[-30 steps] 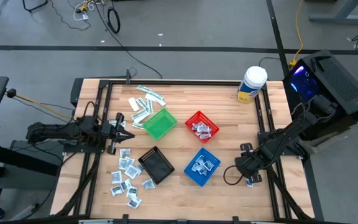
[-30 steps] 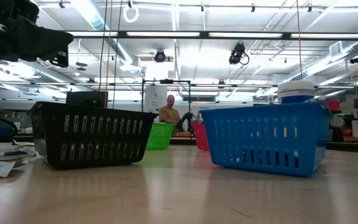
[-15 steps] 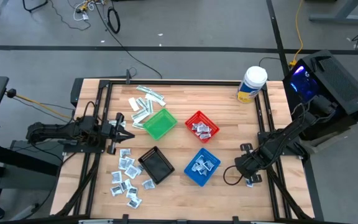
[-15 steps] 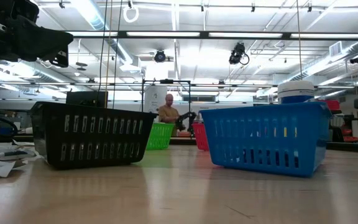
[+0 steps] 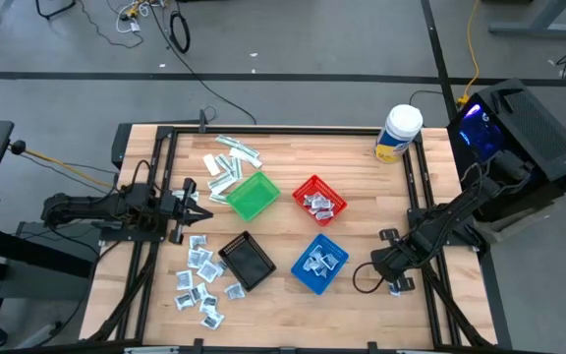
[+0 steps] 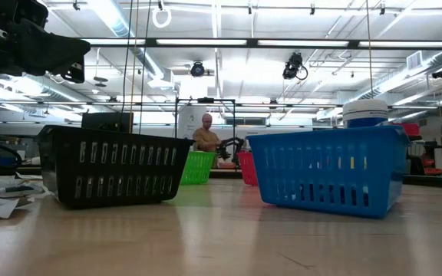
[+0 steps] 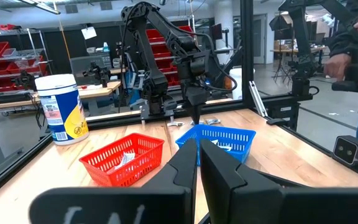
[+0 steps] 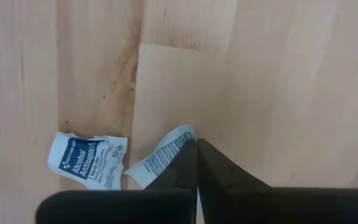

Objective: Pick & Place First Aid Supplies
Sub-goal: Put the blue alcohol pad into the blue bin

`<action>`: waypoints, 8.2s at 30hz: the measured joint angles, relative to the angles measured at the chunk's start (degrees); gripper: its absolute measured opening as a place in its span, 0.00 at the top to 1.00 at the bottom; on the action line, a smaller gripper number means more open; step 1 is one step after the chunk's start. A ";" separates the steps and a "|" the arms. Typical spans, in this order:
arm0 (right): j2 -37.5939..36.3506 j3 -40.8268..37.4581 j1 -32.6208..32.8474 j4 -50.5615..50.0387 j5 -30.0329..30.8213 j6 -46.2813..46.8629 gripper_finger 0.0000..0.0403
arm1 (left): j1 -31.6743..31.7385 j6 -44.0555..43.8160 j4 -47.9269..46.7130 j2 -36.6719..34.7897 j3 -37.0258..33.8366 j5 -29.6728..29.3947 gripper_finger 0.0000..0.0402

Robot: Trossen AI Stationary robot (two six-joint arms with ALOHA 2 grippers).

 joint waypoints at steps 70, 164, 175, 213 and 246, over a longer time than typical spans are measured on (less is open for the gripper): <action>12.23 17.68 -14.04 32.78 9.06 -26.24 1.00 | 0.00 0.00 0.00 0.02 0.01 0.00 0.94; 0.24 17.66 0.54 -9.27 1.28 -5.29 0.24 | 0.00 0.00 -0.01 0.01 0.01 0.00 0.94; 0.28 17.43 11.69 -13.07 1.25 10.26 0.24 | -0.01 0.00 0.00 0.02 0.02 0.00 0.94; 7.45 10.76 18.73 -4.71 5.50 25.97 0.15 | -0.02 0.00 -0.02 0.01 0.01 0.00 0.94; 15.02 9.73 18.71 0.26 5.05 27.14 0.14 | -0.01 0.00 -0.01 0.02 0.01 0.00 0.94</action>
